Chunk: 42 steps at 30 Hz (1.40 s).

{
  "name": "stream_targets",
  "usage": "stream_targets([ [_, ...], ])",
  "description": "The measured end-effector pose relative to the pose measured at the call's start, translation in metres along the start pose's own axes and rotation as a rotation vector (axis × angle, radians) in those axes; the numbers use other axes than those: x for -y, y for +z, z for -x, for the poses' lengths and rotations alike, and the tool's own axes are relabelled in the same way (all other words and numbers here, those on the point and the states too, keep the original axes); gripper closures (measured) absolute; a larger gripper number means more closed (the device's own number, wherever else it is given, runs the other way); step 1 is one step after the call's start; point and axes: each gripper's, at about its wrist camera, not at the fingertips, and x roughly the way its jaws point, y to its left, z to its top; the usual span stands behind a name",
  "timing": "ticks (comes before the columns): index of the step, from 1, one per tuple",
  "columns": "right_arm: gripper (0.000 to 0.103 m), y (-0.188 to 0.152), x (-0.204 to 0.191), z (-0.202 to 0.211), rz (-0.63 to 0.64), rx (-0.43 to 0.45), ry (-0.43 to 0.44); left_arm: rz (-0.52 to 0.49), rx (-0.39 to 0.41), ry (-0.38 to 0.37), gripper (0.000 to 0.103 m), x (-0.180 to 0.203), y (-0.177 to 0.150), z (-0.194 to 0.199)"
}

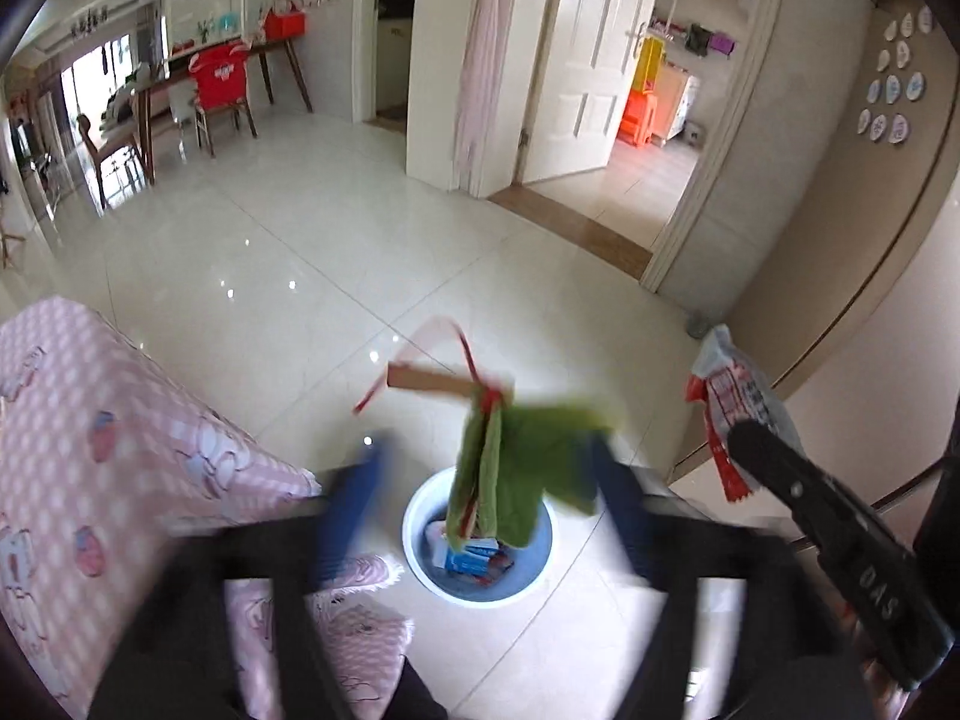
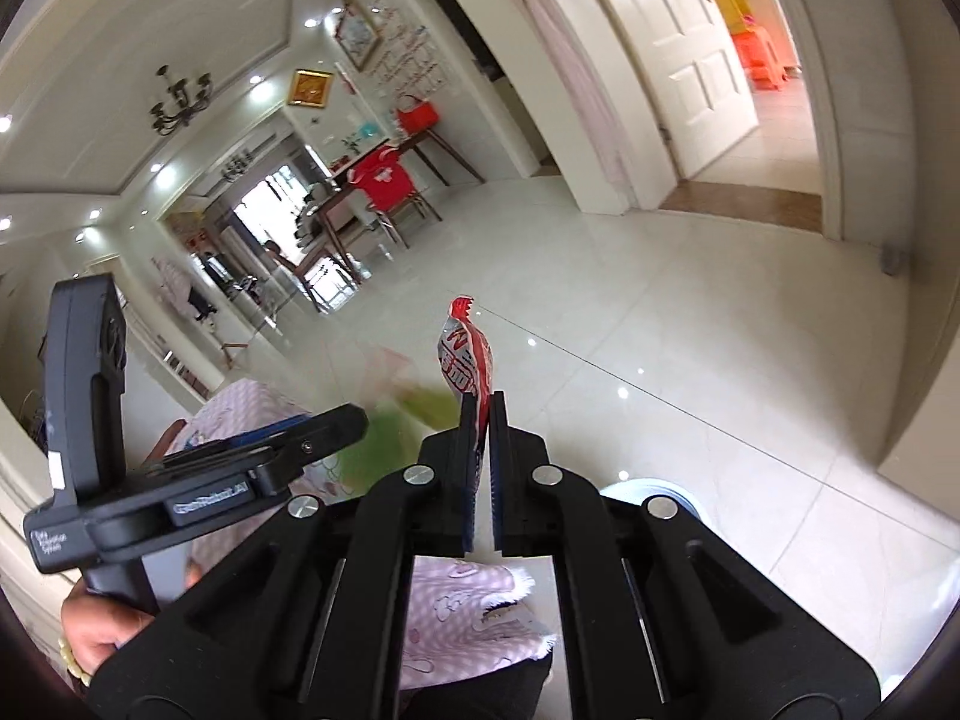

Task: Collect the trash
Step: 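Carry the plush toy and red-white wrapper over the bucket and open both tools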

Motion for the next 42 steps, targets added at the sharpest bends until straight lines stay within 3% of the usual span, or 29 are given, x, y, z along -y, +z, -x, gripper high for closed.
stream_targets([
  [13,0.099,-0.013,0.011,-0.01,-0.021,-0.055,0.011,-0.062,-0.008,0.139,0.025,0.011,-0.017,-0.006],
  [27,0.097,-0.005,0.007,-0.037,-0.027,-0.068,0.004,-0.055,0.023,0.181,0.024,-0.01,-0.007,0.01],
  [28,0.09,-0.004,0.008,-0.044,-0.032,-0.085,-0.005,-0.055,0.023,0.184,0.024,-0.011,-0.007,0.011],
  [30,0.048,-0.002,0.012,-0.052,-0.038,-0.101,-0.033,-0.056,0.025,0.193,0.024,-0.016,-0.008,0.013],
  [31,0.036,-0.003,0.014,-0.054,-0.041,-0.096,-0.056,-0.058,0.026,0.197,0.024,-0.017,-0.008,0.014],
  [42,0.036,-0.005,0.005,-0.045,-0.043,-0.111,-0.036,-0.047,0.044,0.218,0.022,-0.033,-0.013,0.033],
])
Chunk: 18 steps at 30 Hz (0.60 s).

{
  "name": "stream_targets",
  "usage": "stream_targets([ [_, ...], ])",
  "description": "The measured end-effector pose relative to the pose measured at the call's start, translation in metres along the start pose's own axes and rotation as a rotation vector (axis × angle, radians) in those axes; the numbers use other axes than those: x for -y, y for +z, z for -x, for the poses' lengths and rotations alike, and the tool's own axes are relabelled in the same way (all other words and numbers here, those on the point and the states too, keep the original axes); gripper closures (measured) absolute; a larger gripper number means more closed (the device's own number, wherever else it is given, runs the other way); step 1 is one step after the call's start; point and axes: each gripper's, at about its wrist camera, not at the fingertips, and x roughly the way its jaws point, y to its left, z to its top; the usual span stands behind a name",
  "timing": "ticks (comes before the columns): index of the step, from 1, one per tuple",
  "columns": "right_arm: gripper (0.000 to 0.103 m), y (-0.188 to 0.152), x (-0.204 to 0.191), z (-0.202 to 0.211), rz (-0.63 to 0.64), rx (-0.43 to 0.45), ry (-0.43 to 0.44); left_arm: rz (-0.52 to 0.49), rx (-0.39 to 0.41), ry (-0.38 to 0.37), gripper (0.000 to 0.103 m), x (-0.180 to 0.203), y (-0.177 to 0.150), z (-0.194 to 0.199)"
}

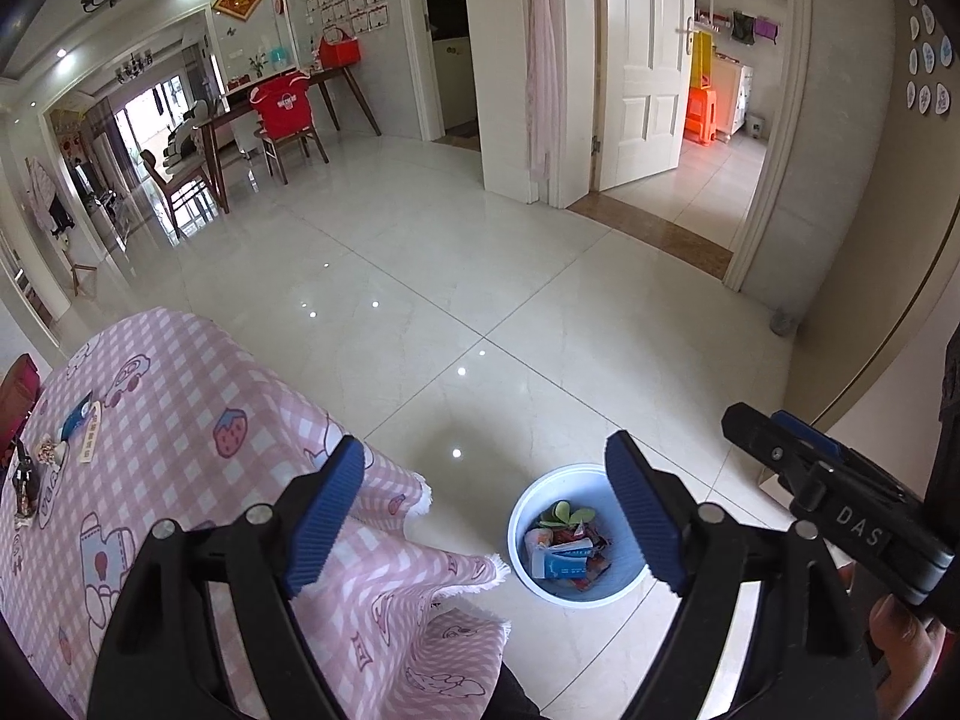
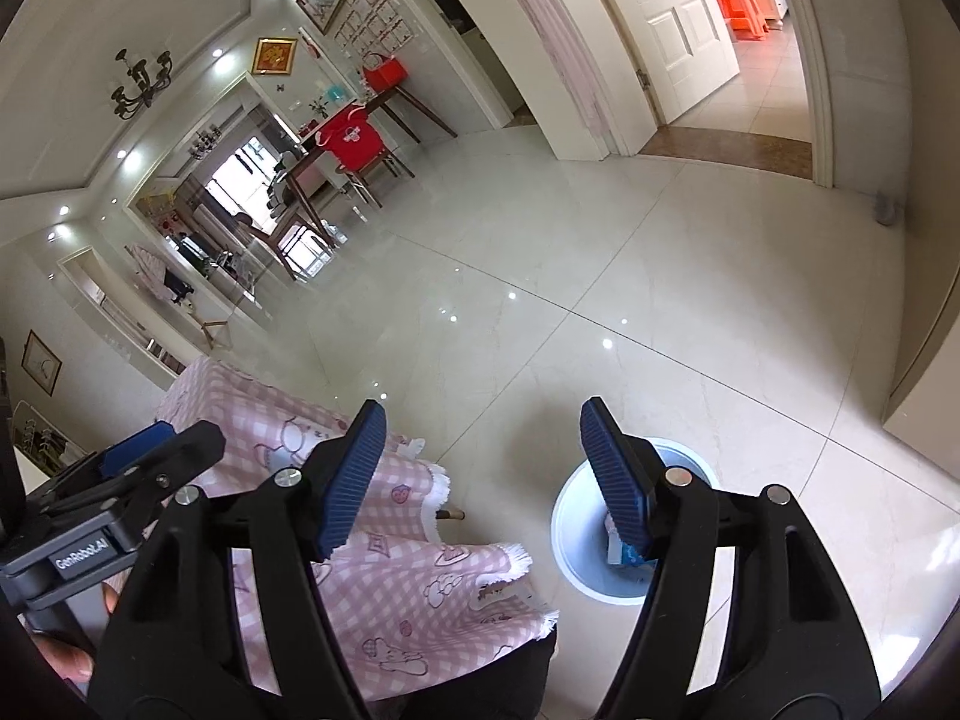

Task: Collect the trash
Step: 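Carry the plush toy and red-white wrapper over the bucket and open both tools, then grasp the black snack bag with the left tool while the right tool grasps the blue stick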

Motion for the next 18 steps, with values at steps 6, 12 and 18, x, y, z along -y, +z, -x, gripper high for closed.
stream_targets([
  [6,0.036,-0.003,-0.034,0.012,0.051,0.009,0.049,0.026,0.03,0.009,0.021,-0.022,-0.006,0.022],
  [12,0.036,-0.013,-0.095,0.013,0.138,-0.007,0.122,0.091,0.06,0.061,0.018,-0.073,-0.016,0.049],
  [18,0.036,-0.027,-0.166,-0.001,0.247,-0.05,0.194,0.163,0.078,0.168,0.017,-0.15,-0.035,0.074],
])
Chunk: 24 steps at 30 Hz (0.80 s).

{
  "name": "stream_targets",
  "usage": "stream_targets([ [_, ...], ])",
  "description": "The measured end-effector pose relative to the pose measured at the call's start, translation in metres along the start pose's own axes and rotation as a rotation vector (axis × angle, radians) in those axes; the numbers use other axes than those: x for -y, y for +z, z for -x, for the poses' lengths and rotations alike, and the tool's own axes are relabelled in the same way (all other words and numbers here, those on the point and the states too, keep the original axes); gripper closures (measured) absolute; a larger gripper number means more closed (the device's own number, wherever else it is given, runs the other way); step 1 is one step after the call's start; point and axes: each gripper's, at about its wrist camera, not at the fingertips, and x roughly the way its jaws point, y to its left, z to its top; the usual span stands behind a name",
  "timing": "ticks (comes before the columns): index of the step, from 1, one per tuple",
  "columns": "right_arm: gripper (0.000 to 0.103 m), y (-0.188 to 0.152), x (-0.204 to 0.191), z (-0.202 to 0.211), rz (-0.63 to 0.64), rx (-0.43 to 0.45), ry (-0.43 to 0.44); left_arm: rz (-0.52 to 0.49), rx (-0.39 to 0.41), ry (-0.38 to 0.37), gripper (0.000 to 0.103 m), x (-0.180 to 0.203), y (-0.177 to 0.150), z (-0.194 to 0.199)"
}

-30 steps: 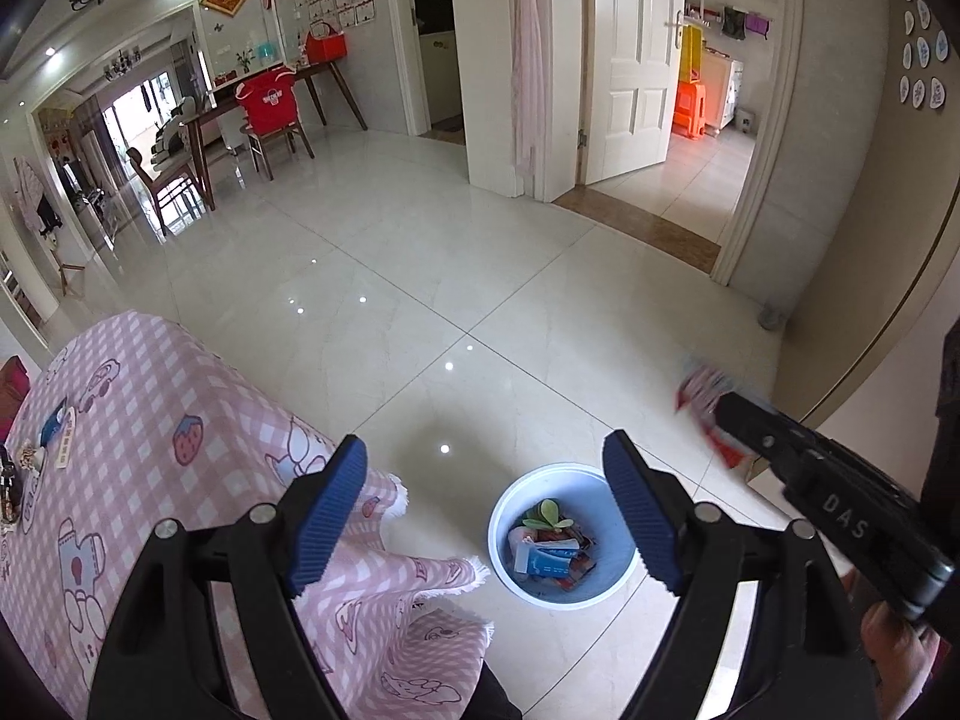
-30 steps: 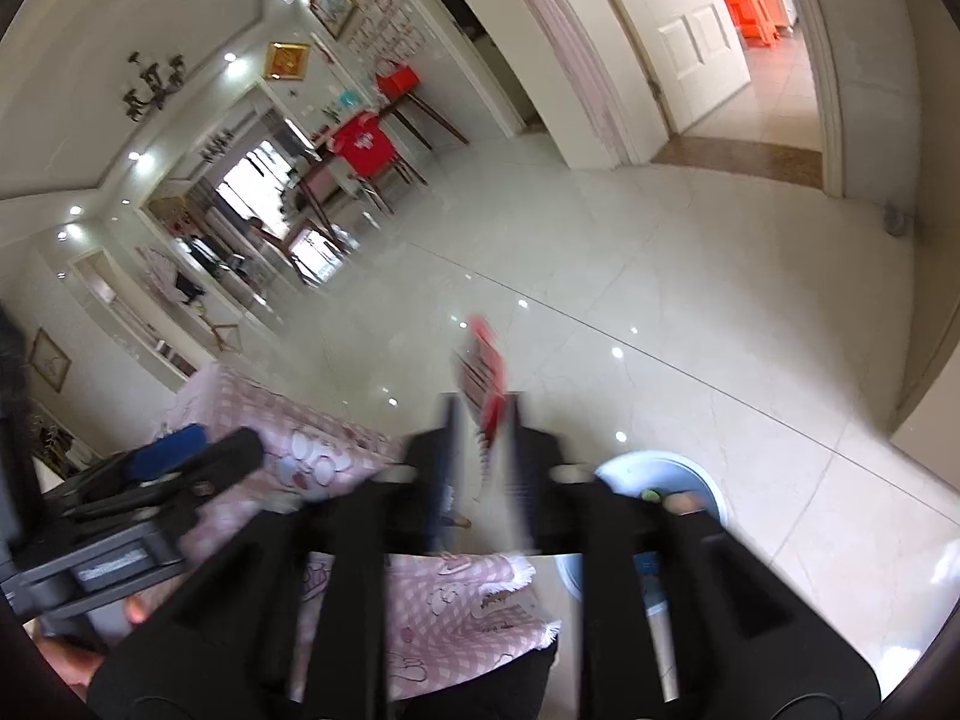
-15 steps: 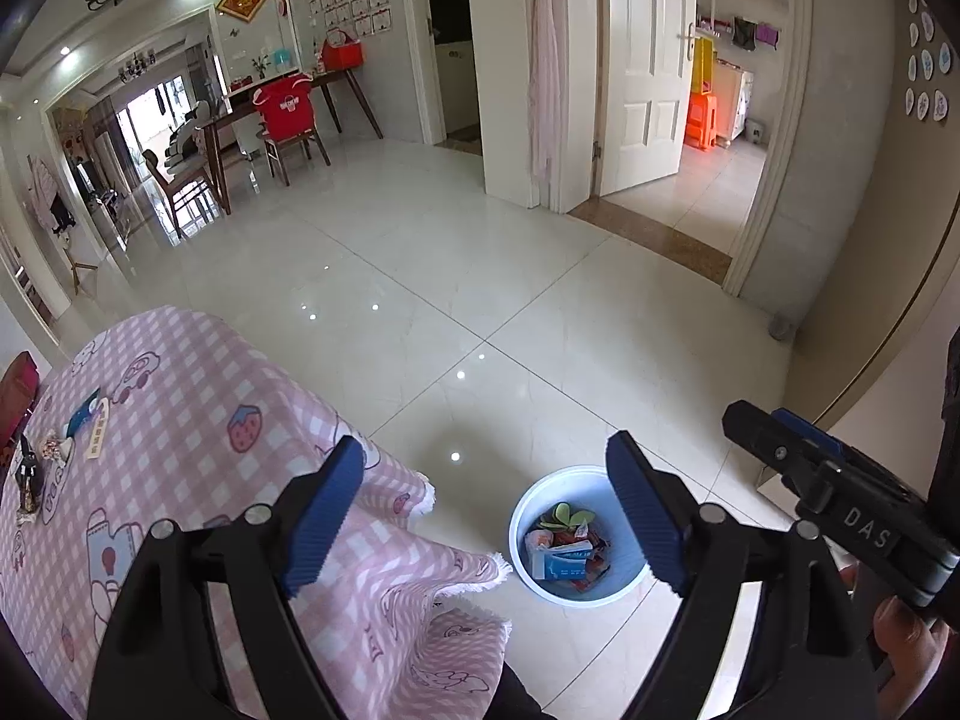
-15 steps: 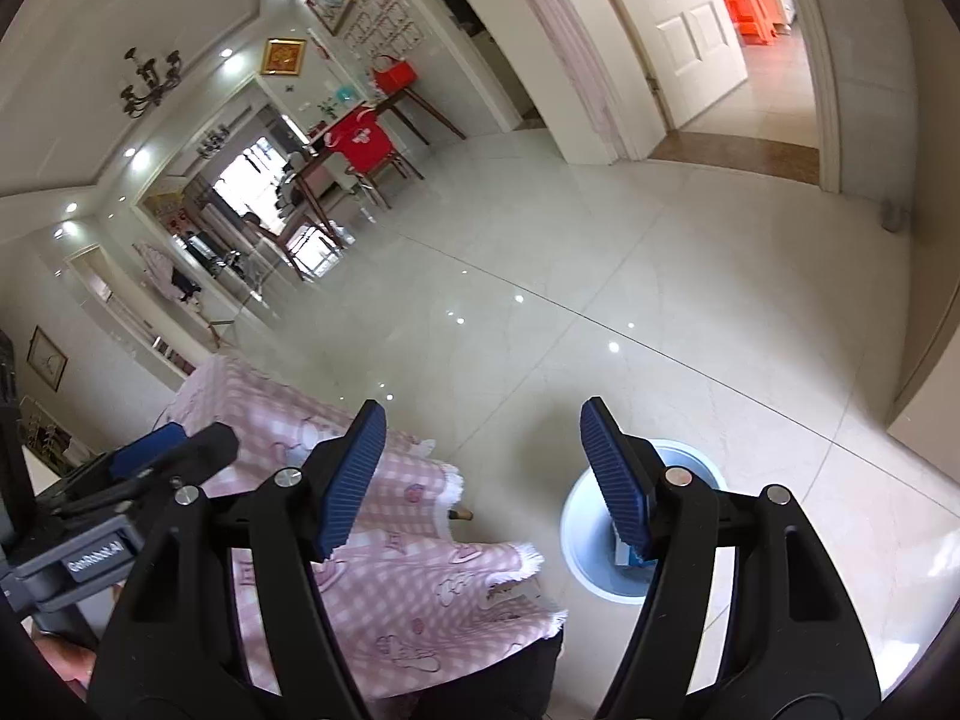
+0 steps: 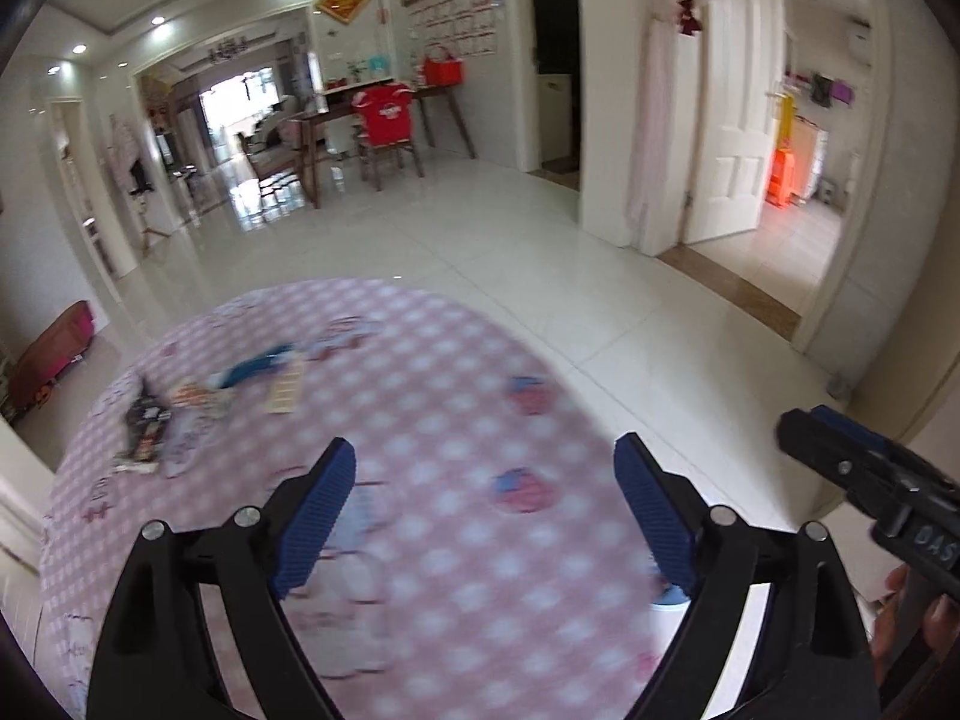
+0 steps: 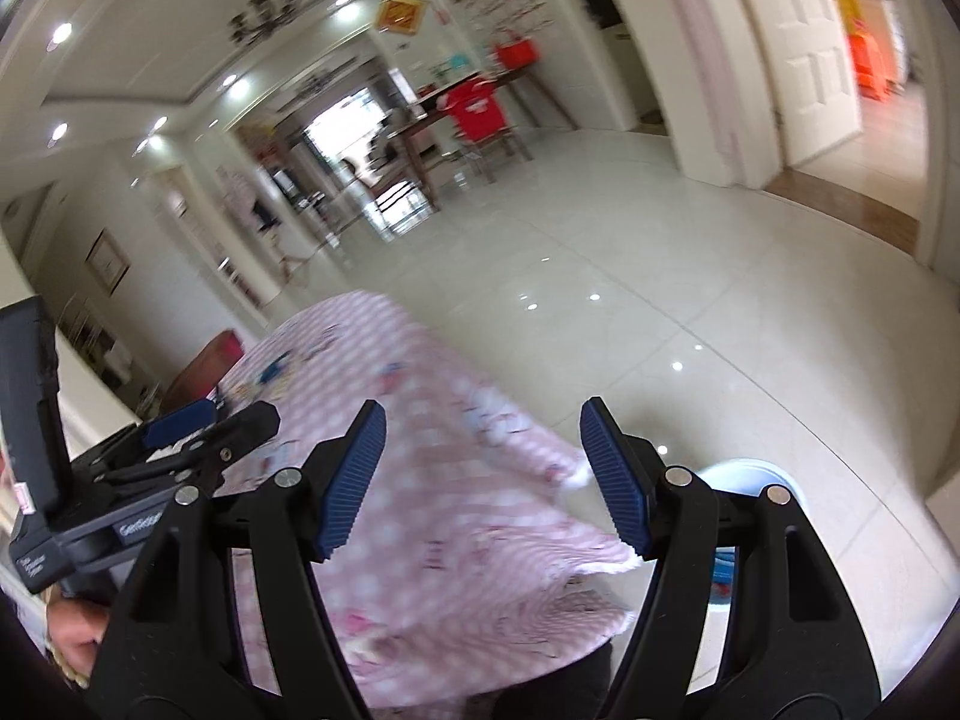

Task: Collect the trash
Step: 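Grasp the black snack bag with the left tool while the right tool grasps the blue stick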

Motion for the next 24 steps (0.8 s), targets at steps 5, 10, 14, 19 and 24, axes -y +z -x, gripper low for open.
stream_targets([
  [5,0.036,0.004,-0.06,-0.035,0.103,-0.041,0.052,0.08,-0.005,0.097,0.017,-0.078,-0.005,-0.002],
  [10,0.036,0.003,-0.111,-0.078,0.184,-0.087,0.085,0.15,-0.013,0.182,0.017,-0.152,-0.013,-0.01],
  [14,0.036,0.005,-0.143,-0.124,0.228,-0.14,0.097,0.182,-0.046,0.232,0.017,-0.2,-0.016,-0.031],
  [19,0.036,0.004,-0.177,-0.176,0.284,-0.202,0.088,0.185,-0.094,0.237,0.017,-0.232,-0.02,-0.059],
  [24,0.036,0.001,-0.197,-0.214,0.332,-0.243,0.077,0.164,-0.111,0.234,0.017,-0.247,-0.02,-0.079],
])
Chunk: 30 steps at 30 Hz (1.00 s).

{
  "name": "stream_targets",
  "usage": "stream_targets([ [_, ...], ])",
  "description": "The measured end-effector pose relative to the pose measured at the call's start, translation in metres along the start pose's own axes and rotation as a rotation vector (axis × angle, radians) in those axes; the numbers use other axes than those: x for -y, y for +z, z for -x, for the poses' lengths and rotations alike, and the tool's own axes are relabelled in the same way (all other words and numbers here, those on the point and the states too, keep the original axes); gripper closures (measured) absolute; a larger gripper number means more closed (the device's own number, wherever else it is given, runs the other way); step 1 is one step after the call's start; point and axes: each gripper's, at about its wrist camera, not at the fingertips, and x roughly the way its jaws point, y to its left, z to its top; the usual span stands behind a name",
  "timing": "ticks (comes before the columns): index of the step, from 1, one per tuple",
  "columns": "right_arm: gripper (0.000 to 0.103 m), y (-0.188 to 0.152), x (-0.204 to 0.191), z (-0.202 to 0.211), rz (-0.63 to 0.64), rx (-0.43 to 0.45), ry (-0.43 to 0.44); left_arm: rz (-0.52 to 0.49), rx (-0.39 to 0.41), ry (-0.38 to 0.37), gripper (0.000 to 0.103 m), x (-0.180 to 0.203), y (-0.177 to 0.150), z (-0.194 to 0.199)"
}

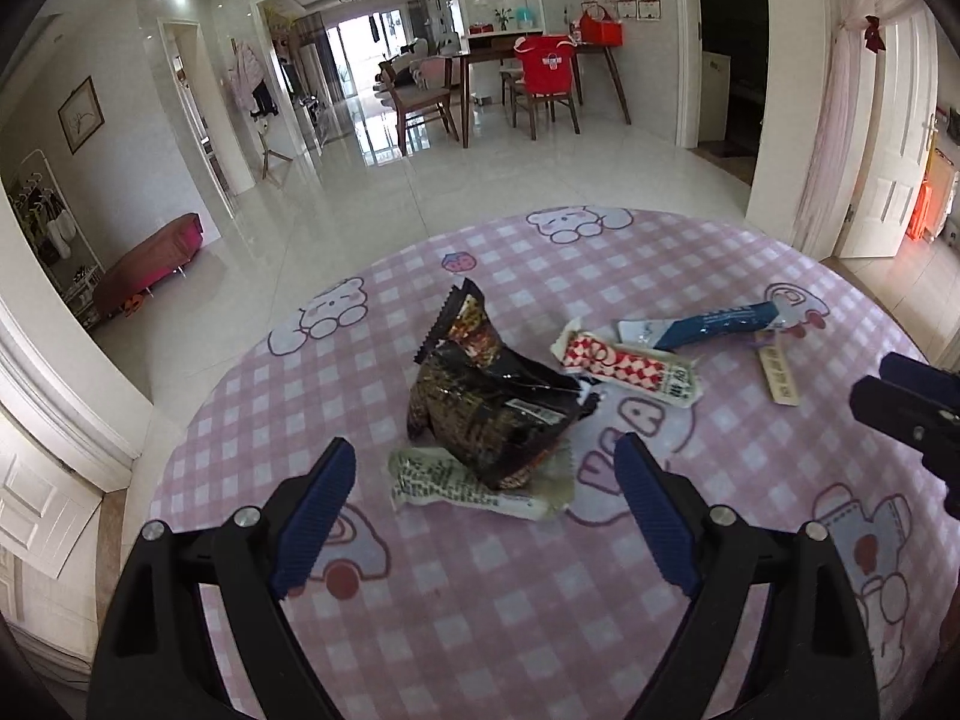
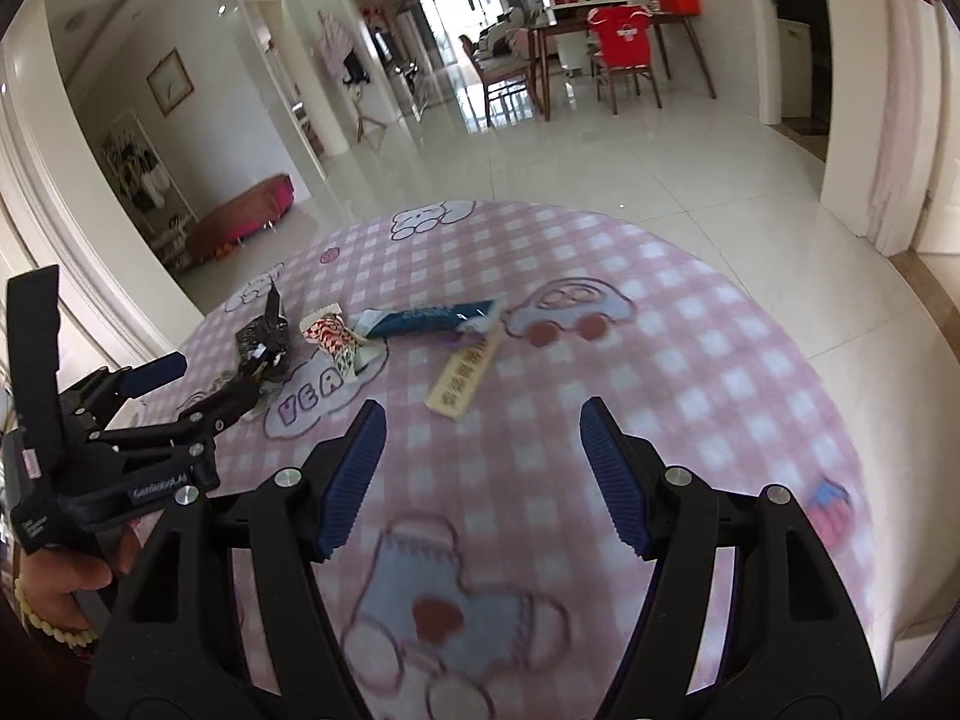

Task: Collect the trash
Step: 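Grasp the black snack bag with the left tool while the right tool grasps the blue stick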

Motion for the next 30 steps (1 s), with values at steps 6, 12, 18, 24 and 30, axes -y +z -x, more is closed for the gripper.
stream_targets([
  [6,0.036,0.017,-0.003,-0.022,0.024,-0.003,-0.016,0.005,-0.018,-0.079,0.057,-0.008,0.006,-0.015],
  [12,0.034,0.036,-0.021,-0.042,0.192,-0.02,-0.066,-0.034,0.007,-0.083,0.075,-0.003,0.006,-0.013],
  [18,0.034,0.043,-0.048,-0.073,0.445,-0.07,-0.136,0.01,0.062,-0.079,0.085,-0.014,0.009,0.001],
  [24,0.063,0.05,-0.044,-0.091,0.441,-0.145,-0.06,0.031,0.098,-0.081,0.088,-0.021,0.008,0.012],
  [30,0.091,0.042,-0.051,-0.08,0.461,-0.103,-0.076,0.065,0.132,-0.09,0.088,-0.026,0.008,0.032],
])
